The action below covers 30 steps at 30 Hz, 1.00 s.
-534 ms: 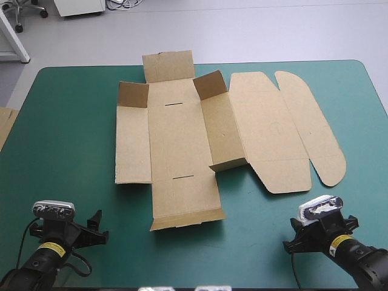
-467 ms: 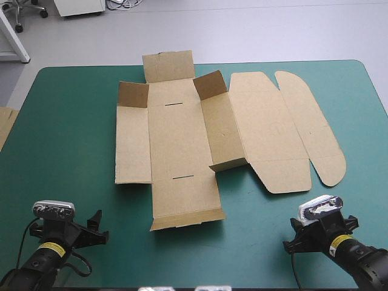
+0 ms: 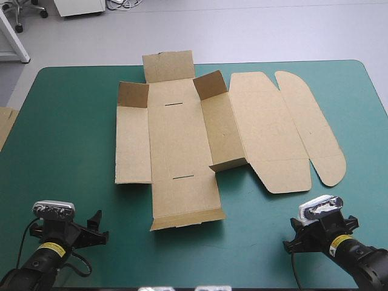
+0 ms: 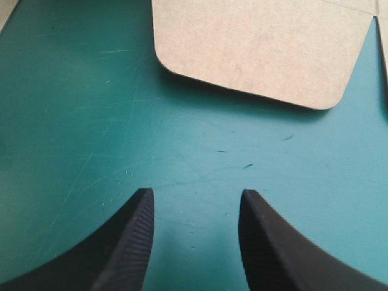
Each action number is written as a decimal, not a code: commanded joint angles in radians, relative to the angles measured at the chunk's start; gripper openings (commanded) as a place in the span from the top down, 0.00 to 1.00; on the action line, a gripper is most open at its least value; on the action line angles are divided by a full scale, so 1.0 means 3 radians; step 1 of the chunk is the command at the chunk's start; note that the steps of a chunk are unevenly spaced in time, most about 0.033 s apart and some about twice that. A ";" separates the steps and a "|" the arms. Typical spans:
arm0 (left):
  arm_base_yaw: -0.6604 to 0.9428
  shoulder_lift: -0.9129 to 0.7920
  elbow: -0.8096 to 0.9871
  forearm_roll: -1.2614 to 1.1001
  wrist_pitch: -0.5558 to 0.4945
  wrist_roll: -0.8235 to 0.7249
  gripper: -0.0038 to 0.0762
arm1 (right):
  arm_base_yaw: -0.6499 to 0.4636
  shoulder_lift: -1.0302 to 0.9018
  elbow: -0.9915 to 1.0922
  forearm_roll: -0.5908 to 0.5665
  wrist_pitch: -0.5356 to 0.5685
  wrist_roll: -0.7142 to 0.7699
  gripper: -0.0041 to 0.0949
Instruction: Fold the box
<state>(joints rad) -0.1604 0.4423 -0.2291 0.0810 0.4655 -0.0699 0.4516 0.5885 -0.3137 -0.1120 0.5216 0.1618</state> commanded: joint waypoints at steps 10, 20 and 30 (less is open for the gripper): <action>0.0000 0.0077 -0.0312 -0.0021 -0.0107 -0.0017 0.33 | -0.0004 0.0001 -0.0083 -0.0024 -0.0163 0.0009 0.53; 0.0000 0.0975 -0.1636 -0.0684 0.0671 -0.0009 0.33 | -0.0004 0.0001 -0.0083 -0.0024 -0.0170 0.0009 0.53; 0.0116 0.2054 -0.2254 -0.1585 0.0638 0.0699 0.33 | -0.0004 0.0001 -0.0104 -0.0002 -0.0170 0.0009 0.53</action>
<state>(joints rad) -0.1507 1.0037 -0.8616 -0.2582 0.7120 0.0671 0.4516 0.5885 -0.3137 -0.1090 0.5244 0.1678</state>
